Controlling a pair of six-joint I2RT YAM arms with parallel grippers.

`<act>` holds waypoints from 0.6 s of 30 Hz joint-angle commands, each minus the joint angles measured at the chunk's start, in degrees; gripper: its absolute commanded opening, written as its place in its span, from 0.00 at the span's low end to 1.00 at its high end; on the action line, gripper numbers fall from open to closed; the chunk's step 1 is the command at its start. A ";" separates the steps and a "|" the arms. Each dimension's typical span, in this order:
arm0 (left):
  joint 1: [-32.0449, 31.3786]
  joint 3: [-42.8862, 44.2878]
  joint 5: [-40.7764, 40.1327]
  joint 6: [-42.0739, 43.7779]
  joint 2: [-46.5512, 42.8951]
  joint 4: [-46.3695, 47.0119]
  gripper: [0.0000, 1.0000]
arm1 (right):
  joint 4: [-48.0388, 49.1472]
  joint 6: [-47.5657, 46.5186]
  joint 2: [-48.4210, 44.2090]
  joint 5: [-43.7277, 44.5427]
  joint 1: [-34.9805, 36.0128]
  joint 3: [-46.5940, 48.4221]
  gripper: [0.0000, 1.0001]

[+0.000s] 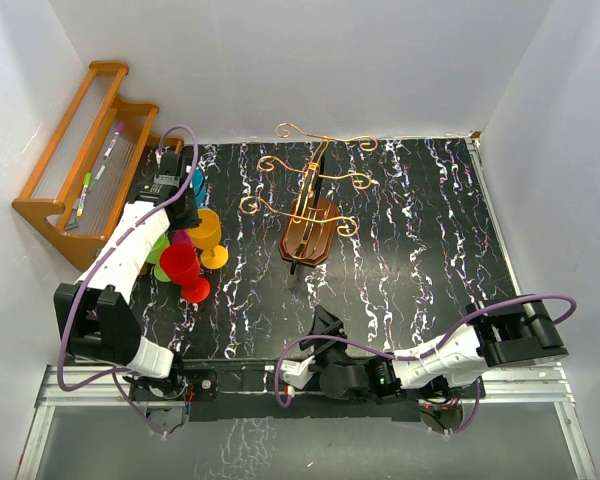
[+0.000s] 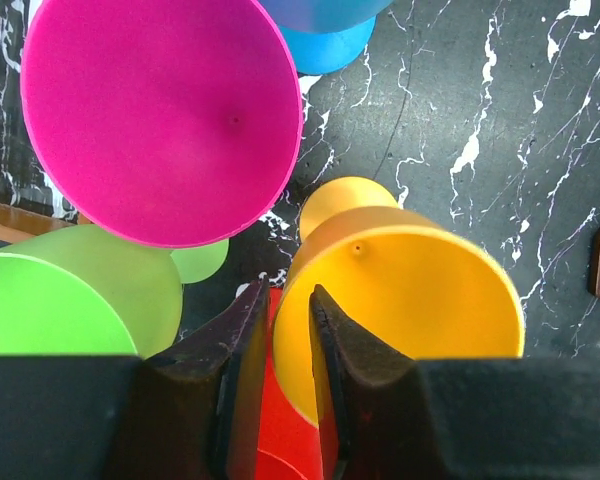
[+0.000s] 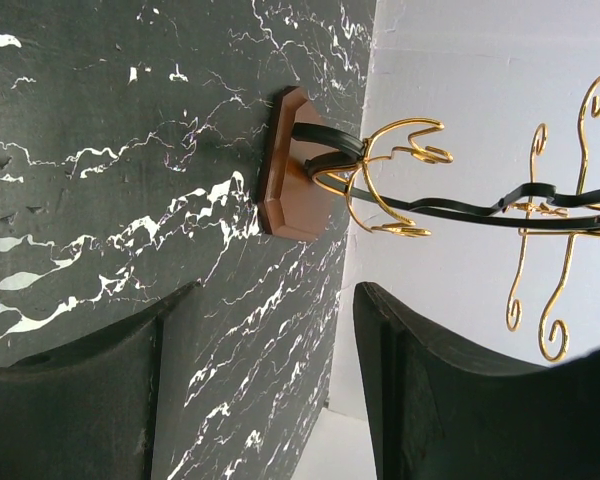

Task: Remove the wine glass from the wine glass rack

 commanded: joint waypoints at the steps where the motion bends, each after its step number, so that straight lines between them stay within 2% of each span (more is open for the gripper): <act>1: 0.16 0.87 -0.64 -0.27 -2.08 -0.41 0.23 | 0.82 1.73 -1.71 0.39 3.67 2.64 0.63; 6: 0.17 3.20 0.31 -1.00 -5.47 -2.62 0.26 | -0.57 2.95 -2.07 -0.05 3.66 3.87 0.63; 10: 0.21 4.54 2.07 -1.49 -12.08 -2.74 0.28 | -3.24 3.21 -3.71 -1.63 3.71 6.89 0.64; 14: 0.15 1.35 4.21 -1.25 -22.13 2.45 0.33 | -5.72 1.03 -7.01 -4.03 3.62 14.51 0.63; 18: 0.16 -6.19 4.19 -1.22 -34.31 10.75 0.31 | -6.11 -2.17 -9.19 -8.08 2.72 24.43 0.63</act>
